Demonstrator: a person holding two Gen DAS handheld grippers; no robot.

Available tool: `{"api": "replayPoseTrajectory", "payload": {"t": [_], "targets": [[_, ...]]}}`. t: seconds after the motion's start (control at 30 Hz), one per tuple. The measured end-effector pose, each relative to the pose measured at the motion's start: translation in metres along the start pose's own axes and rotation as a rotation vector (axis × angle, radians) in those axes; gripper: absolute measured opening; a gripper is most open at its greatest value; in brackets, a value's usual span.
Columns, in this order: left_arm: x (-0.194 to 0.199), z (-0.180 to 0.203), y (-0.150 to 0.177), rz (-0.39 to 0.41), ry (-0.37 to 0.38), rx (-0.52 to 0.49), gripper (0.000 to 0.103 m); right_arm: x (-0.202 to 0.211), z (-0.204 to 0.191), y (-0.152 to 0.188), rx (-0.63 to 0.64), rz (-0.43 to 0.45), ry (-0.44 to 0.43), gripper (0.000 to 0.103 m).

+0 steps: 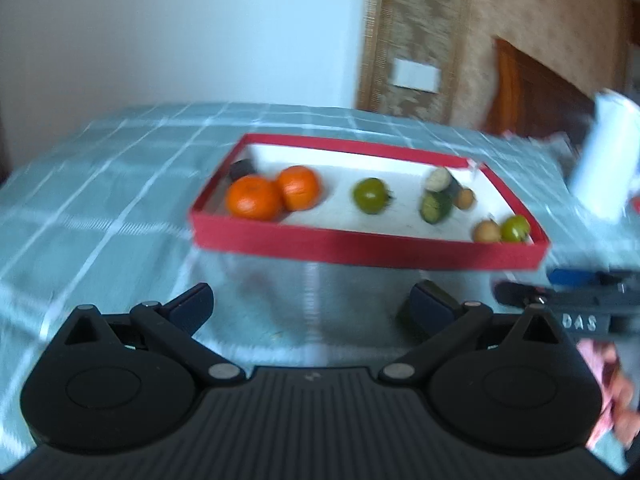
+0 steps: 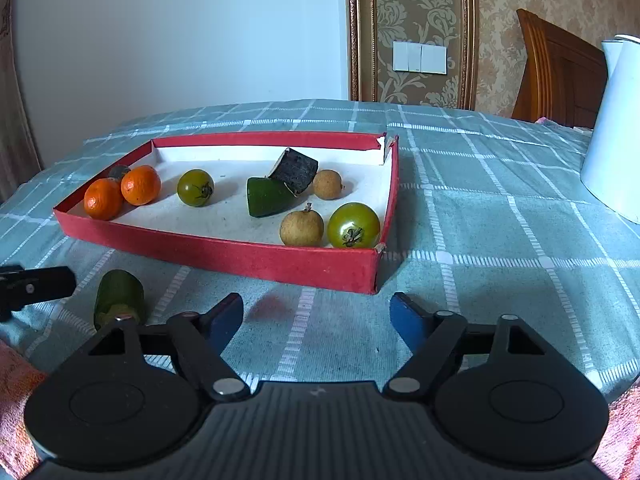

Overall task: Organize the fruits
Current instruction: 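Move the left gripper to the green cylindrical chunk and grasp it, then carry the green chunk into the tray and open the left gripper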

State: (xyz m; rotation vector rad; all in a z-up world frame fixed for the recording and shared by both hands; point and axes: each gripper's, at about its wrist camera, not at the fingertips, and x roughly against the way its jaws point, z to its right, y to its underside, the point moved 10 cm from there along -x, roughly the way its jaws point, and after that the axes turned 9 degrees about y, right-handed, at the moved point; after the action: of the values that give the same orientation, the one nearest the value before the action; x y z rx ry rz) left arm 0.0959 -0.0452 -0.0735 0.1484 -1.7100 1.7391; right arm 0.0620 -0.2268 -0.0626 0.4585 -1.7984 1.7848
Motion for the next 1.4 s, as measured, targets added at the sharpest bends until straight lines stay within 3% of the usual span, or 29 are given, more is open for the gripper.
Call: {"api": "replayPoseTrajectory", "payload": {"t": [0.13, 0.4, 0.53, 0.6, 0.7, 0.83, 0.9, 0.93, 1.0, 1.2, 1.4], "targets": [[-0.007, 0.017, -0.004, 0.001, 0.031, -0.100, 0.100, 0.000, -0.001, 0.001, 0.005, -0.004, 0.001, 0.083], [-0.009, 0.033, -0.007, -0.001, 0.124, -0.158, 0.073, -0.001, -0.003, 0.001, 0.017, -0.010, 0.005, 0.084], [-0.007, 0.039, -0.008, 0.011, 0.144, -0.184, 0.073, -0.001, -0.003, 0.001, 0.021, -0.011, 0.007, 0.084], [-0.005, 0.044, -0.006, 0.010, 0.187, -0.199, 0.094, -0.001, -0.003, 0.001, 0.021, -0.011, 0.007, 0.084], [-0.001, 0.049, -0.008, 0.049, 0.186, -0.224, 0.094, -0.001, -0.003, 0.001, 0.022, -0.011, 0.008, 0.084], [-0.009, 0.057, -0.004, 0.001, 0.189, -0.263, 0.073, -0.001, -0.003, 0.001, 0.020, -0.010, 0.007, 0.084], [-0.014, 0.058, 0.000, -0.020, 0.187, -0.276, 0.052, -0.001, -0.003, 0.002, 0.019, -0.011, 0.009, 0.084], [-0.017, 0.058, 0.003, -0.032, 0.194, -0.277, 0.049, -0.001, -0.004, 0.002, 0.019, -0.011, 0.008, 0.084], [-0.018, 0.060, 0.006, -0.043, 0.235, -0.258, 0.034, -0.002, -0.004, 0.002, 0.020, -0.011, 0.010, 0.084], [-0.018, 0.067, 0.008, -0.029, 0.229, -0.301, 0.030, -0.002, -0.004, 0.002, 0.022, -0.012, 0.010, 0.084], [-0.008, 0.063, -0.006, 0.025, 0.212, -0.275, 0.029, -0.002, -0.004, 0.002, 0.022, -0.012, 0.011, 0.084]]}}
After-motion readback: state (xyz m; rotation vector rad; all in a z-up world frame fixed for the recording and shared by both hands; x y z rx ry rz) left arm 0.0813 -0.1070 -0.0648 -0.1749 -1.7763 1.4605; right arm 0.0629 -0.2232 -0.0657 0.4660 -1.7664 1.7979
